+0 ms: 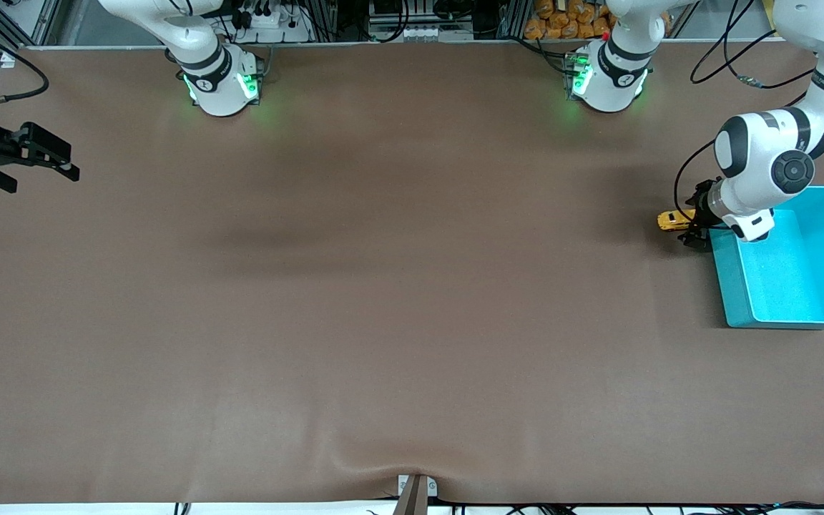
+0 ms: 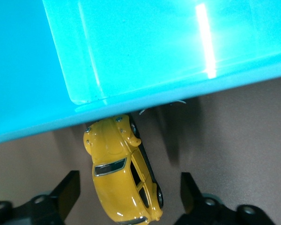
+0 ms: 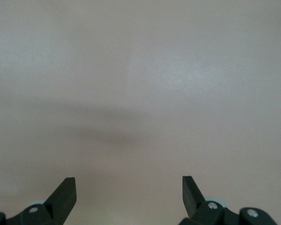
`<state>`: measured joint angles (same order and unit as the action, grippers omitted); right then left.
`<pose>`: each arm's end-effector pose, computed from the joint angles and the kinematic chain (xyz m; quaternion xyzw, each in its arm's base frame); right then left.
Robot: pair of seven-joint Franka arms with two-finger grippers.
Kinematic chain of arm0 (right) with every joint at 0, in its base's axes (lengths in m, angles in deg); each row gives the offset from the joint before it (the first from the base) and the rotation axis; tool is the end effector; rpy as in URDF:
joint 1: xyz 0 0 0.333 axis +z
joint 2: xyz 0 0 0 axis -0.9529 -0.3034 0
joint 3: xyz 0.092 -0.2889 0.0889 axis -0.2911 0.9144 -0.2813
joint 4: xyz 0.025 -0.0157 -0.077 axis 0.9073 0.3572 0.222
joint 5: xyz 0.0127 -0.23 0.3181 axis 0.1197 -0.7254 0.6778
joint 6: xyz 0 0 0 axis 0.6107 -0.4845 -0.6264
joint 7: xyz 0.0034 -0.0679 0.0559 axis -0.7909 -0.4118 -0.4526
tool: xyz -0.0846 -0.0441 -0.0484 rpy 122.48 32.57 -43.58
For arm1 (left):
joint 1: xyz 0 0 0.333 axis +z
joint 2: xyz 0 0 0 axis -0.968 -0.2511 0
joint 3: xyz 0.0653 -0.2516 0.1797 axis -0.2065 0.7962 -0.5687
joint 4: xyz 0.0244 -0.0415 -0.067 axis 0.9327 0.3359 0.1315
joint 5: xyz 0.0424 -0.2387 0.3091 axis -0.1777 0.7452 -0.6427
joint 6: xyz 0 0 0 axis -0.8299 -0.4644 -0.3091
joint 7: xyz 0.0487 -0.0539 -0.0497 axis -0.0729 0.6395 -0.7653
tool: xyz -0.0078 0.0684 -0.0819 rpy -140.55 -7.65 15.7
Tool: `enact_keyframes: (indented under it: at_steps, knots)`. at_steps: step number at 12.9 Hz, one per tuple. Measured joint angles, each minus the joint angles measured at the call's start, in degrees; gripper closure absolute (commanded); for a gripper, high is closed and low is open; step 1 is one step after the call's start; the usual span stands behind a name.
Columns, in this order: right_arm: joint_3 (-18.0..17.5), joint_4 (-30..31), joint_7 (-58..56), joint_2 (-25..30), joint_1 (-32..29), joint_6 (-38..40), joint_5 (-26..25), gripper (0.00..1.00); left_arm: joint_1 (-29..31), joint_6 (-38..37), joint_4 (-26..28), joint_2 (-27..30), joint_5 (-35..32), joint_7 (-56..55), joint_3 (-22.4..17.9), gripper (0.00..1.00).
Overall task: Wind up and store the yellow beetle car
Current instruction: 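Align the left gripper over the car and close on it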
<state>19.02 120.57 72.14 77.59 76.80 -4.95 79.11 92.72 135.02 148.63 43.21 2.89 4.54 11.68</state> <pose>0.5312 -0.0071 0.6331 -0.9963 -0.0805 -0.0001 0.0306 0.4376 0.1120 0.1901 -0.7961 -0.5983 0.0521 0.0739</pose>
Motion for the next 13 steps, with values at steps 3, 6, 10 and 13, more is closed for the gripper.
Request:
enact_keyframes:
  at_steps: [3,6,10,13]
  knots:
    - [-0.25,-0.04,4.73,0.03,0.23,-0.08,0.0,0.0,0.0,0.01,0.15,0.0,0.0,0.0,0.02,0.51]
    - [-0.69,-0.04,8.03,0.03,0.27,-0.08,0.0,0.0,0.0,0.0,0.37,0.02,0.0,-0.04,0.01,0.85]
    - [-0.72,-0.04,8.32,0.03,0.27,-0.09,-0.5,0.0,0.0,0.02,0.13,0.35,0.0,-0.34,0.09,1.0]
    - [-0.75,-0.04,8.32,0.03,0.27,-0.09,-1.93,0.0,-1.28,0.02,-0.23,0.36,0.0,-2.22,0.41,1.0]
